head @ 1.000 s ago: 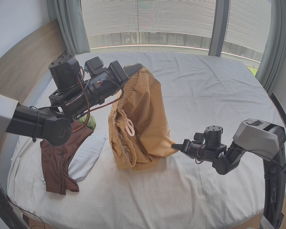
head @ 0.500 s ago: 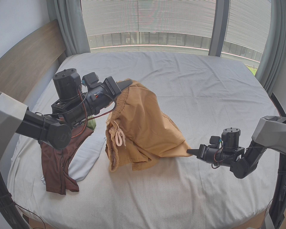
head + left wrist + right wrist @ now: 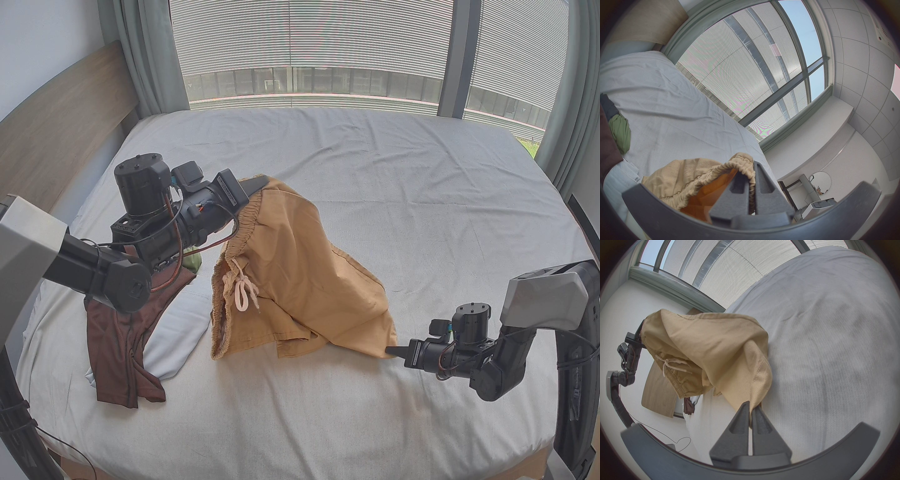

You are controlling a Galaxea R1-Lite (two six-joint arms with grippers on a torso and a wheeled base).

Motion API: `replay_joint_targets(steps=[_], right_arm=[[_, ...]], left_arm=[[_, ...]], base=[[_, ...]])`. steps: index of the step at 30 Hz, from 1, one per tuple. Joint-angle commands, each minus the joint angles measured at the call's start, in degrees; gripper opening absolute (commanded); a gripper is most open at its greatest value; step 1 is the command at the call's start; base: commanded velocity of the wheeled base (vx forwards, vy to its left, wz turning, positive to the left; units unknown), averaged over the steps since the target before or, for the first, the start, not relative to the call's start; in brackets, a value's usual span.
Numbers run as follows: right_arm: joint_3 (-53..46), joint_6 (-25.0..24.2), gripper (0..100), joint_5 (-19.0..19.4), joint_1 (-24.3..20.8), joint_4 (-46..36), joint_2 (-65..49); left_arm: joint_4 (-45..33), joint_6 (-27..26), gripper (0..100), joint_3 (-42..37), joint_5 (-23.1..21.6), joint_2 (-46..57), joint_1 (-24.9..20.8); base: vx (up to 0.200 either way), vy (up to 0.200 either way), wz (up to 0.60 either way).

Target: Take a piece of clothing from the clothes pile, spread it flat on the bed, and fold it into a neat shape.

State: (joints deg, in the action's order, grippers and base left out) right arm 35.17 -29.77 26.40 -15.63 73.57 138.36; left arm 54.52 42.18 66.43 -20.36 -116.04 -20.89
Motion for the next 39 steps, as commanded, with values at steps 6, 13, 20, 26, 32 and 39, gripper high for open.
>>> replay_joint_targets(steps=[6, 13, 20, 26, 32, 39], right_arm=[[1.04, -0.38, 100, 1.19, 0.16, 8.52, 3.58], [10.36, -8.99, 100, 1.19, 2.27, 9.57, 3.49], [18.79, -11.01, 100, 0.84, 3.41, 4.21, 6.83], [22.75, -11.10, 100, 0.67, 3.24, 1.40, 8.85], [22.84, -11.10, 0, 0.67, 2.62, 0.79, 8.85], [19.94, -12.24, 0, 0.75, 2.71, 3.16, 6.22]], left_arm=[[2.70, -0.17, 0, -1.56, 0.58, 0.03, 0.06], [3.67, -0.17, 0, -2.71, 0.67, 0.29, 0.24], [4.37, -0.34, 0, -3.06, 0.76, 0.38, 0.42], [4.81, -0.34, 0, -3.50, 0.76, 0.29, 0.42], [5.51, -0.34, 0, -3.85, 0.67, 0.29, -0.02], [7.10, -0.34, 0, -4.46, 0.67, 0.29, -0.46]], base=[[0.000, 0.000, 0.00], [0.000, 0.000, 0.00], [0.000, 0.000, 0.00], [0.000, 0.000, 0.00], [0.000, 0.000, 0.00], [0.000, 0.000, 0.00]])
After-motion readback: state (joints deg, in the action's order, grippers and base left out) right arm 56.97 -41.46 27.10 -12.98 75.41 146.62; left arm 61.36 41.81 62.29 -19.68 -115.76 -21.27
